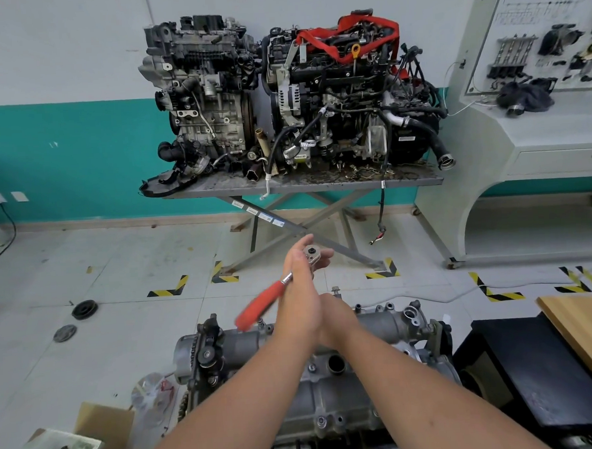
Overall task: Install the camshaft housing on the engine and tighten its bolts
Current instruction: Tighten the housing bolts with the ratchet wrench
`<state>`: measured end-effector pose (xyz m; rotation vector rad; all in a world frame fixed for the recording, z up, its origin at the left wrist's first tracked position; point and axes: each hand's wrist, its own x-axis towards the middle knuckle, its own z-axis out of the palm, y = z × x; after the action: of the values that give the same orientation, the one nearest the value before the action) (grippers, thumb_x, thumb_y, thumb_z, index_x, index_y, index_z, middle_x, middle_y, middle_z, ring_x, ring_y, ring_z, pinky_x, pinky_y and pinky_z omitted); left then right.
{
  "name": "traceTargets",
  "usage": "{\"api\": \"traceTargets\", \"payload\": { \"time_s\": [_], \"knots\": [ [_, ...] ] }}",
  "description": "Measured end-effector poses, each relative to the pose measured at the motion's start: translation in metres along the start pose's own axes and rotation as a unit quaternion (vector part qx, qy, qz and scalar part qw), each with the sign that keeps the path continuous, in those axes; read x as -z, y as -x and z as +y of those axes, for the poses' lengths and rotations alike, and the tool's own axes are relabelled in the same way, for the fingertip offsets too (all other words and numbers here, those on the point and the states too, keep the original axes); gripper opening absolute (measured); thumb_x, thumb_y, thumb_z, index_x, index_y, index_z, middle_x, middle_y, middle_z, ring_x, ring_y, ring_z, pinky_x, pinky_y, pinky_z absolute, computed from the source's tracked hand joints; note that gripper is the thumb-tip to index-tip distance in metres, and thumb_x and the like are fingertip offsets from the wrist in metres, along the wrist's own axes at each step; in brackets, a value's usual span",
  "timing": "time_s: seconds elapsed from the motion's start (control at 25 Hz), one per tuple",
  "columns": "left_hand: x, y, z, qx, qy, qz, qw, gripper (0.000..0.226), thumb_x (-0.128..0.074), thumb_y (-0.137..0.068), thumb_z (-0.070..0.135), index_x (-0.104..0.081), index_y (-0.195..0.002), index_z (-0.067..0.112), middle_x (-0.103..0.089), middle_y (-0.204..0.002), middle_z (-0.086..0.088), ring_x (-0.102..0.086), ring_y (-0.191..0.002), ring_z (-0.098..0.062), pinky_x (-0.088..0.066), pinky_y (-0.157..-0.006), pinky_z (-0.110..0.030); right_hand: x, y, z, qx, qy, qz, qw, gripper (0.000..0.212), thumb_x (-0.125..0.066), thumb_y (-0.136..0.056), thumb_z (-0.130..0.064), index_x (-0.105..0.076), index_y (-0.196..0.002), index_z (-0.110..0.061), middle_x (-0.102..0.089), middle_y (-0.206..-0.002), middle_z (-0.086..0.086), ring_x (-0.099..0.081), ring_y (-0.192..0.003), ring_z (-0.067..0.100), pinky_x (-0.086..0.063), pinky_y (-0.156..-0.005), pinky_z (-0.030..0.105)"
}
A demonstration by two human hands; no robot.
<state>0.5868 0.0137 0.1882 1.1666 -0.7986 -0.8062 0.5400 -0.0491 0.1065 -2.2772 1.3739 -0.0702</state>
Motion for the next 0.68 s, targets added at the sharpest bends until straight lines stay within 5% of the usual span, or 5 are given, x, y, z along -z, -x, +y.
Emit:
{"api": "traceTargets", "payload": {
  "time_s": [0.2,0.52,0.68],
  "knots": [
    [0.016,-0.021,0.005,0.084,0.025,-0.041,0.995,0.053,-0.027,-0.108,0.04,-0.064,-0.096,0.004,-0.074,-0.08,-0.002,-0.068,-0.081,-0.011,-0.042,-0.084,-0.03,0.006,0.005,0.001,-0.016,-0.039,-0.003,0.999,0.035,-0.042,-0.097,-0.027,-0.042,-0.063,-0.021,-0.05,-0.07,-0.002,-0.049,-0.077,0.027,-0.034,-0.066,0.031],
    [0.051,-0.044,0.038,0.173,0.03,-0.25,0.952,0.031,-0.038,-0.107,0.032,-0.057,-0.091,0.013,-0.068,-0.081,-0.005,-0.067,-0.089,-0.023,-0.048,-0.091,-0.034,0.004,0.006,0.0,-0.029,-0.079,0.002,0.996,0.04,-0.047,-0.098,-0.044,-0.048,-0.065,-0.022,-0.057,-0.072,-0.002,-0.056,-0.079,0.026,-0.039,-0.067,0.032],
    [0.051,-0.058,0.054,0.198,-0.061,-0.26,0.943,0.031,-0.041,-0.108,0.027,-0.054,-0.083,0.013,-0.068,-0.077,-0.005,-0.07,-0.088,-0.023,-0.052,-0.088,-0.034,0.006,0.004,-0.001,-0.037,-0.084,0.003,0.996,0.039,-0.048,-0.097,-0.046,-0.053,-0.068,-0.02,-0.062,-0.077,0.001,-0.058,-0.08,0.027,-0.041,-0.068,0.033]
  ]
}}
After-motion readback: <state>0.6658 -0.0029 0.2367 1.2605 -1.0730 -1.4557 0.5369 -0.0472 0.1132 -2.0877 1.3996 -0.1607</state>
